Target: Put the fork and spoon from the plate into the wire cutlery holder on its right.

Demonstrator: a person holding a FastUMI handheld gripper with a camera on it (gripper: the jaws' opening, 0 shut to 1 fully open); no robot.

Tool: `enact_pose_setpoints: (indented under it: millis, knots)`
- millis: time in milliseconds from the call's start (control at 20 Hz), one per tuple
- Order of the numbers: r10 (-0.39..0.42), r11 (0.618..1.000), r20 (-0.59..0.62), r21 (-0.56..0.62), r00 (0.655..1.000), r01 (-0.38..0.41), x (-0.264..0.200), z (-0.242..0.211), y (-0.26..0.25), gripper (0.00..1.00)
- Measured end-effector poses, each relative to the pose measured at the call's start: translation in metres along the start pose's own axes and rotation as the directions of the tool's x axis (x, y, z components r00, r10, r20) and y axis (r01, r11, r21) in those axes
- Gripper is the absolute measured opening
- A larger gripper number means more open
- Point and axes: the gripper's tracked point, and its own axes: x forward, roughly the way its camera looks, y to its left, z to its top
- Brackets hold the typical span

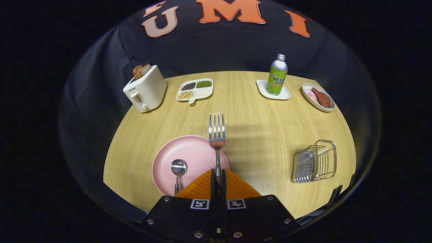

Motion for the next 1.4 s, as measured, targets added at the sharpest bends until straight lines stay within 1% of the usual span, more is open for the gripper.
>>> enact_pose_setpoints:
  millis: [100, 350, 550, 750, 900, 1200, 1400]
  knots:
    - [-0.032, 0.999, 0.038, 0.011, 0.999, 0.032, -0.013, 0.012, -0.021, 0.05]
    - [-0.154, 0.988, 0.085, 0.024, 0.984, 0.153, -0.046, 0.027, -0.092, 0.05]
    - [-0.252, 0.968, 0.046, 0.019, 0.967, 0.252, -0.061, 0.020, -0.149, 0.05]
    - [-0.309, 0.951, -0.026, -0.012, 0.951, 0.308, -0.068, 0.005, -0.187, 0.05]
    - [-0.328, 0.945, -0.070, -0.037, 0.942, 0.326, -0.069, -0.002, -0.202, 0.05]
    - [-0.323, 0.946, -0.157, -0.074, 0.933, 0.315, -0.062, -0.020, -0.211, 0.05]
    - [-0.301, 0.953, -0.213, -0.084, 0.929, 0.290, -0.056, -0.035, -0.206, 0.05]
